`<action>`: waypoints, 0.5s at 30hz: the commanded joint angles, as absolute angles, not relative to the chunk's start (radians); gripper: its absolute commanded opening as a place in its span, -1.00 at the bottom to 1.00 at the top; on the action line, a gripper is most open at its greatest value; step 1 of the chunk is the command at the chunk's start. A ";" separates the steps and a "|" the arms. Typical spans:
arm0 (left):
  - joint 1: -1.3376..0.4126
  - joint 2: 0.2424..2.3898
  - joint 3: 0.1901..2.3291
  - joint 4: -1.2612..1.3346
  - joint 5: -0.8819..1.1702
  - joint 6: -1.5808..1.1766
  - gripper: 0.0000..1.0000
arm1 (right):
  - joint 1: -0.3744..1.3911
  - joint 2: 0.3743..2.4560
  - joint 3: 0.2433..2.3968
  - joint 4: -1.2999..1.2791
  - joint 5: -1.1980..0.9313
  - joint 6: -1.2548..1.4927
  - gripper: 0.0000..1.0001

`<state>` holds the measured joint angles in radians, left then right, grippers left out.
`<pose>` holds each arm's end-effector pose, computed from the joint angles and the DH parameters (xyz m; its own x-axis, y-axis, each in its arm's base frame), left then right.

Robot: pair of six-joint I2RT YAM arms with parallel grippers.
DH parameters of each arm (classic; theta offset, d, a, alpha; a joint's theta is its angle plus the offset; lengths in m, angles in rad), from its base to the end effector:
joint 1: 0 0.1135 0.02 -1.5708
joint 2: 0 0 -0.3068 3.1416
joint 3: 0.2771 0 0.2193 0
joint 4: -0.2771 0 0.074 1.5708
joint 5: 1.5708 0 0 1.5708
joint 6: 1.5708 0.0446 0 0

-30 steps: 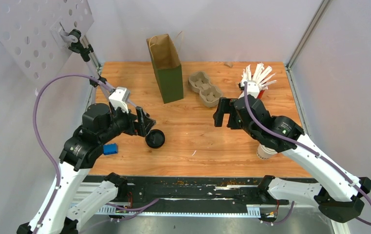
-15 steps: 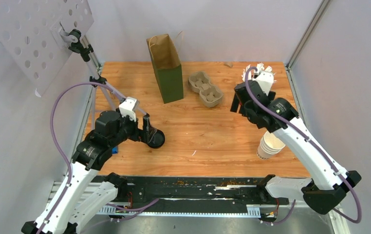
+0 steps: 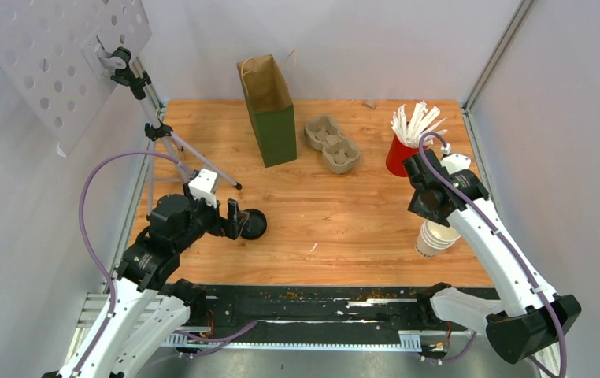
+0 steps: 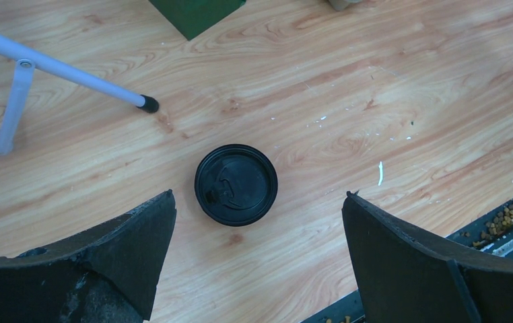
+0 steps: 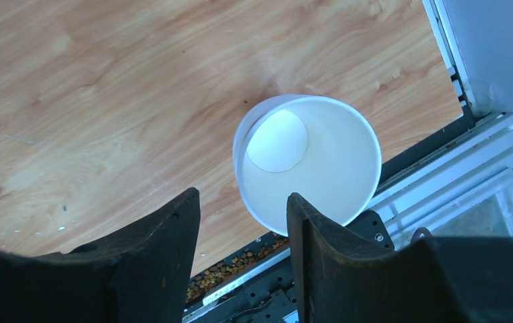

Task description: Pack the takeout coffee

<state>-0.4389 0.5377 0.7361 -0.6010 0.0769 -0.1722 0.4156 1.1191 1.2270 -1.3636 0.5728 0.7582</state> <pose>0.0533 -0.0288 0.3246 -0.4330 0.0145 -0.9013 0.4197 0.8881 -0.1873 0.1231 0.0279 0.3659 -0.7592 0.2966 -0.5794 0.4633 0.8714 -0.1610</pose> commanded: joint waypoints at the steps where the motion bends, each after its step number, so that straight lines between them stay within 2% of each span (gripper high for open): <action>1: -0.443 0.531 0.749 -0.553 0.075 -0.146 1.00 | 0.373 1.093 1.165 -1.317 0.547 0.724 -0.04; 5: -0.443 0.532 0.749 -0.558 0.077 -0.146 1.00 | 0.340 1.077 1.114 -1.250 0.506 0.692 -0.29; 15: -0.443 0.543 0.749 -0.558 0.077 -0.146 1.00 | 0.302 1.056 1.051 -1.208 0.508 0.658 -0.41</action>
